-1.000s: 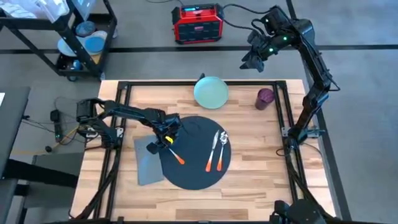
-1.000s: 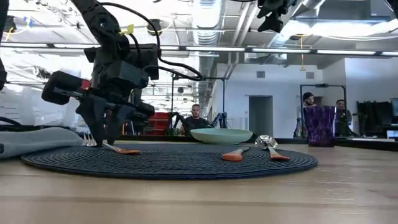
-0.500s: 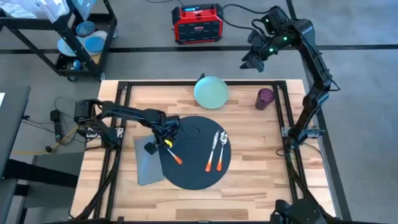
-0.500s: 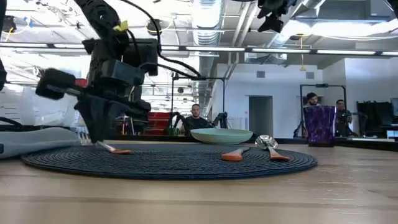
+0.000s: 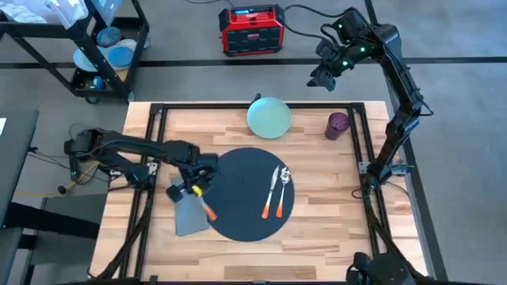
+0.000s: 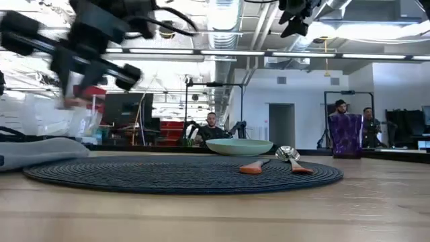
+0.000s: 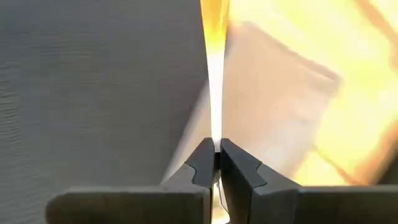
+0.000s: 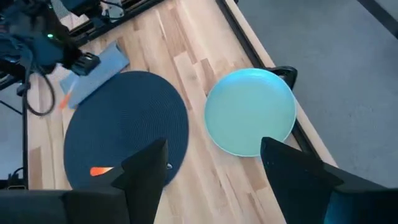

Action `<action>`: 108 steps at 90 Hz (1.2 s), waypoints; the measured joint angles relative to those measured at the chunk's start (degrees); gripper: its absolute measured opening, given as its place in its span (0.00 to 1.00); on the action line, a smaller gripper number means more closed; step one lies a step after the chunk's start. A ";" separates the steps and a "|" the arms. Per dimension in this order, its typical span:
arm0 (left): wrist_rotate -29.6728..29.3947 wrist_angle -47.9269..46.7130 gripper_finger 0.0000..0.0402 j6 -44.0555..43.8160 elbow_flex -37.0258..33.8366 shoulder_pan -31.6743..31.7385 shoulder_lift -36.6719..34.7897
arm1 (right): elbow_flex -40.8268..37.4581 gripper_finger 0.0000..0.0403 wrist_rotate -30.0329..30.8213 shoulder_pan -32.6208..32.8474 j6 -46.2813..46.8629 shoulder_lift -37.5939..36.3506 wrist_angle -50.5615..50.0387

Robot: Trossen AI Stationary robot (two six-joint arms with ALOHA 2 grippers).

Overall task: Set table place
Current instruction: Put the orange fork on the gray napkin to the left woven placement

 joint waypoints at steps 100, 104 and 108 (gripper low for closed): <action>-5.82 6.34 0.00 24.70 -13.02 -2.95 -2.75 | 0.00 0.61 -0.04 0.04 1.39 -0.04 0.00; -5.84 6.49 0.00 24.48 -13.02 -2.94 -2.22 | 0.02 0.61 -0.04 0.04 1.33 -0.04 0.01; -5.84 6.58 0.00 24.19 -13.02 -2.94 -2.13 | 0.00 0.61 -0.04 0.04 1.33 -0.04 -0.01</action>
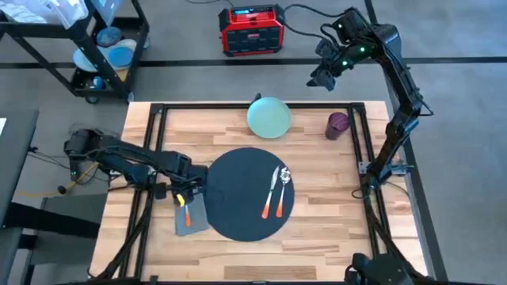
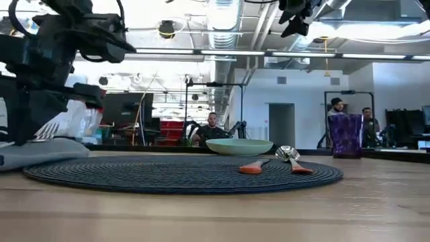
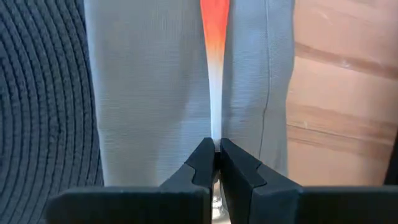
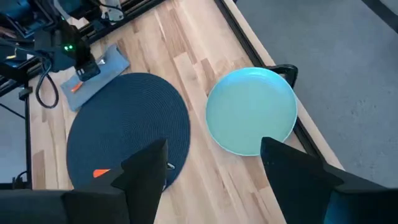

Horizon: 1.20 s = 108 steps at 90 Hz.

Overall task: Set table place
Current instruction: Put the orange fork on the gray napkin to the left woven placement, then put the green plate on the dark gray placemat to the left of the orange table knife

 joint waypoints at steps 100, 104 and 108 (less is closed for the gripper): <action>-27.76 15.33 0.16 -28.16 11.37 13.38 -0.90 | 0.02 0.58 21.02 -3.17 1.44 4.42 14.59; -27.69 19.87 0.15 -36.46 13.14 15.89 -1.80 | 0.02 0.57 20.90 -3.91 2.89 5.64 14.76; -27.38 24.38 0.14 -43.79 14.92 18.28 -3.26 | 0.02 0.56 20.82 -4.40 4.23 7.10 14.19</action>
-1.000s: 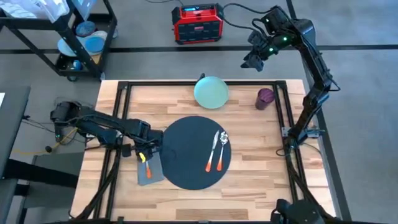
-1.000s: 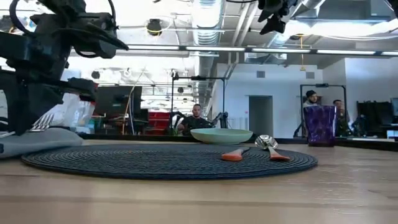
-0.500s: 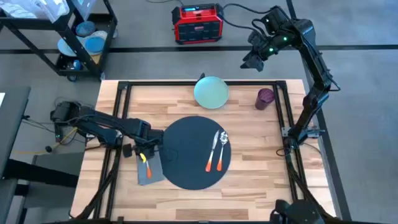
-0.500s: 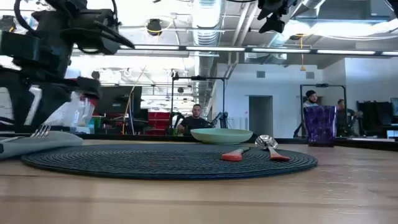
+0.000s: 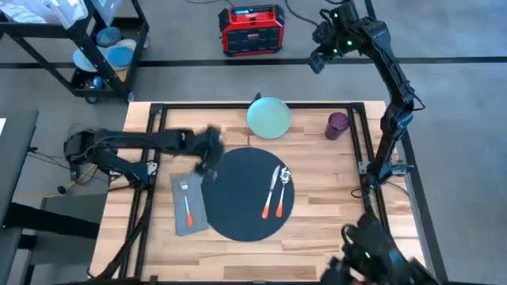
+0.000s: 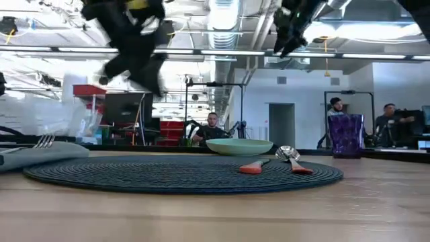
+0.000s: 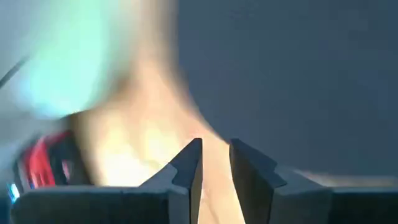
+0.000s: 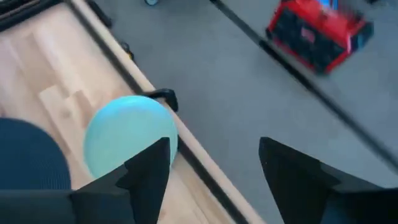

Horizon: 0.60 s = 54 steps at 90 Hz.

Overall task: Set table place
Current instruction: Put the green plate on the dark gray placemat to the left of the orange table knife

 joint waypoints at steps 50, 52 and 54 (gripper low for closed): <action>6.31 14.89 0.07 -17.42 2.46 9.00 -28.18 | -0.02 0.33 -12.50 0.66 -4.50 18.48 -8.17; 6.29 14.72 0.07 -17.62 2.46 9.02 -28.59 | -0.02 0.33 -12.77 0.85 -4.47 19.08 -8.28; 6.26 14.49 0.07 -17.91 2.46 9.02 -28.91 | -0.02 0.33 -12.80 1.04 -4.33 19.59 -8.45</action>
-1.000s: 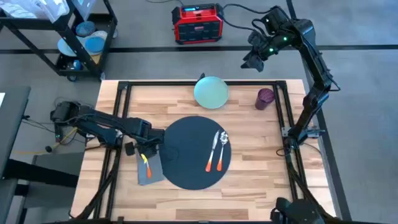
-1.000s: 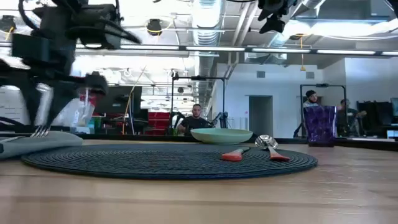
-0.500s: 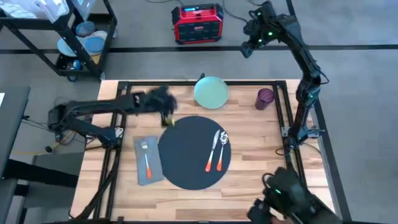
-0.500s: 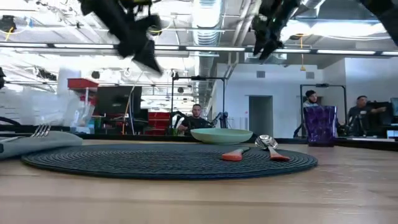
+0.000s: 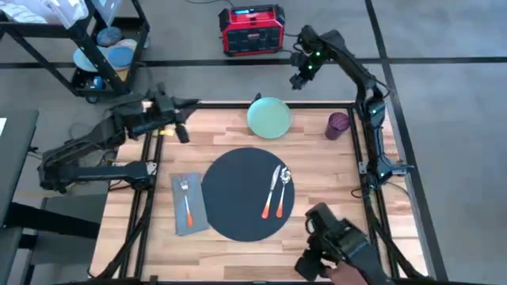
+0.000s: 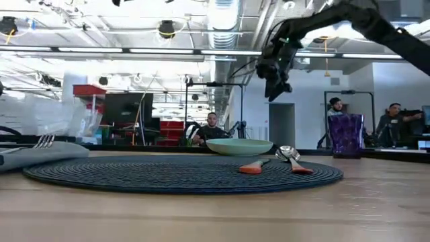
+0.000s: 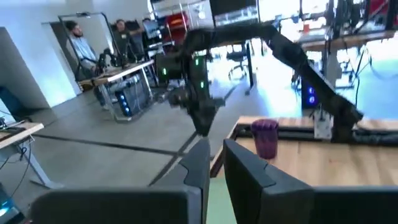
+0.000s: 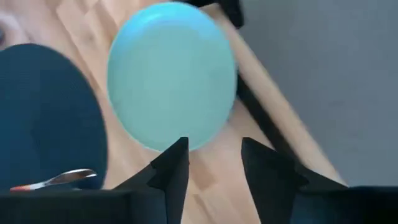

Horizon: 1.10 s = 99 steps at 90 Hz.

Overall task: Set table place
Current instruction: Put the green plate on the dark gray placemat to the left of the orange table knife

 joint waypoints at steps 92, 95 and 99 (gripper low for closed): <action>-0.15 -9.99 0.07 -6.40 -0.13 -2.38 1.69 | -0.09 0.31 9.42 3.44 1.80 10.26 9.21; -0.15 -10.75 0.07 -6.71 -0.13 -2.38 1.69 | -0.16 0.31 8.93 3.50 2.00 11.10 8.48; -0.15 -11.94 0.07 -6.84 -0.13 -2.38 1.69 | -0.25 0.31 8.61 3.46 2.03 12.35 7.46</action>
